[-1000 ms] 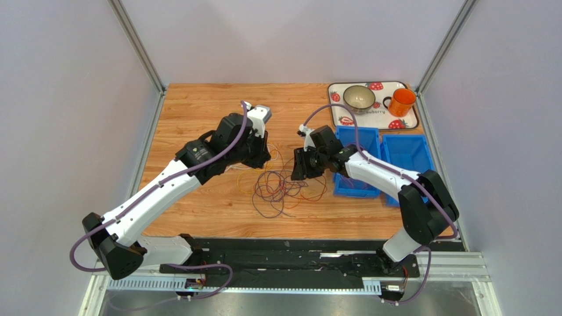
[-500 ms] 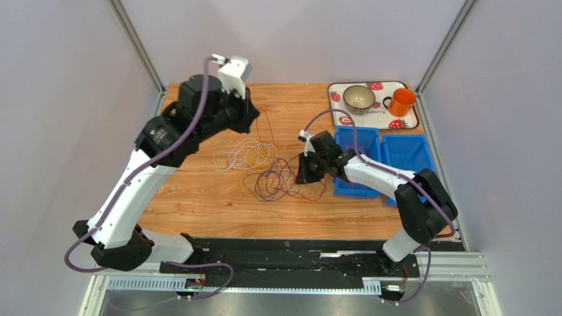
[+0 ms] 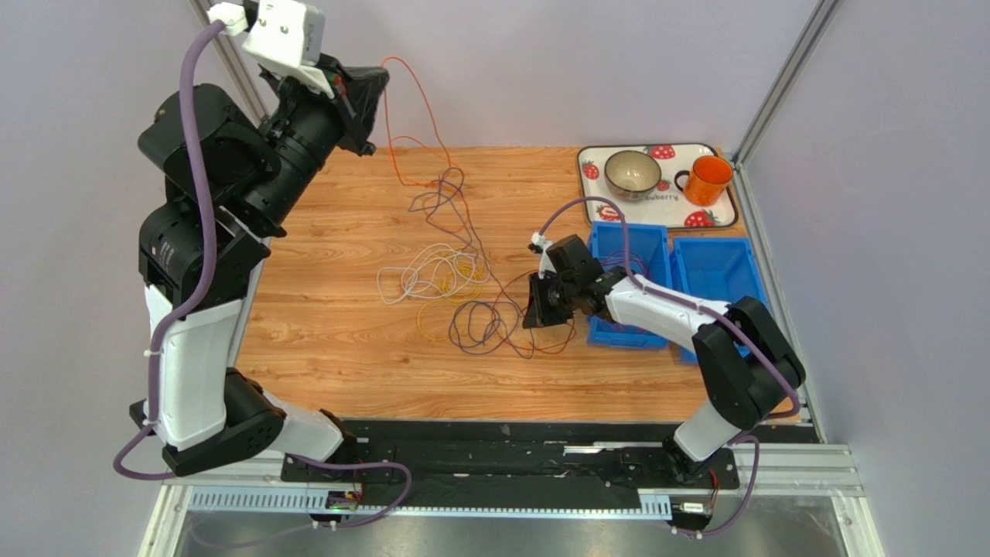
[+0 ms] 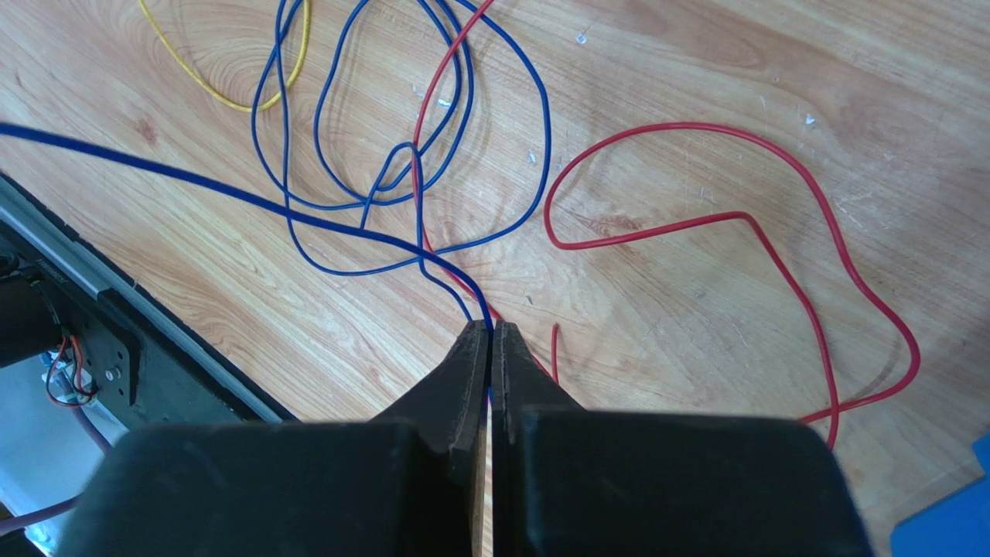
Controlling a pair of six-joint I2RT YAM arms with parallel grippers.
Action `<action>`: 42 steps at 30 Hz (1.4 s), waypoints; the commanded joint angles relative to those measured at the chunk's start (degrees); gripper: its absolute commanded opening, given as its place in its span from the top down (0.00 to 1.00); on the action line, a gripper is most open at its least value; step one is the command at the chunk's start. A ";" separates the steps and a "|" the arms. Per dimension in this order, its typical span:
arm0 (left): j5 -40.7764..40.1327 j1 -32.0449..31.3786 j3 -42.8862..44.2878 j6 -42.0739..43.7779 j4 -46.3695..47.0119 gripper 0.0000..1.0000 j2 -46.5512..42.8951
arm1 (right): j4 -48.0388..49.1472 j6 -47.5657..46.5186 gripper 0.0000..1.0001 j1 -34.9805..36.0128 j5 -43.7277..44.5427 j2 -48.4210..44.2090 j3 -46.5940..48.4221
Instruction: Untangle the cables
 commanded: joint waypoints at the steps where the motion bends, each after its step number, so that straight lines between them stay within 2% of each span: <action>1: -2.80 0.15 2.21 6.94 11.93 1.00 -1.25 | 1.87 1.36 1.00 0.27 2.18 1.17 0.98; 10: -2.89 0.15 5.64 16.26 26.09 1.00 -1.78 | -2.52 4.09 1.00 0.27 5.79 9.51 5.98; 14: -2.63 0.15 4.68 16.71 25.85 1.00 -2.74 | -5.07 4.18 1.00 0.36 5.79 9.88 9.50; 16: -2.89 0.06 0.40 15.92 25.67 1.00 -3.88 | -7.35 3.22 1.00 0.62 5.96 7.87 12.21; 17: -3.15 0.15 -1.72 15.57 25.76 1.00 -5.37 | -8.49 2.86 0.94 0.97 6.66 6.99 13.36; 18: -3.33 0.15 -3.92 15.13 26.11 1.00 -6.25 | -10.93 2.33 0.78 1.15 7.01 6.11 14.59; 21: -3.68 0.15 -11.83 12.93 26.55 1.00 -8.98 | -15.43 0.58 0.52 1.67 8.33 1.37 18.81; 25: -2.98 0.15 -18.96 9.51 23.74 1.00 -10.21 | -19.13 -1.36 0.43 1.76 9.74 -5.40 21.54; 33: -2.37 0.15 -35.12 2.21 24.61 1.00 -13.56 | -21.51 -3.39 0.41 1.85 4.74 -20.07 20.85; 37: -1.93 0.15 -39.62 -3.05 24.61 1.00 -14.08 | -19.23 -1.02 0.41 1.76 0.96 -25.79 19.26; 42: -0.70 0.15 -43.13 -9.12 24.44 1.00 -13.30 | -15.27 3.29 0.42 1.85 -0.36 -28.70 18.47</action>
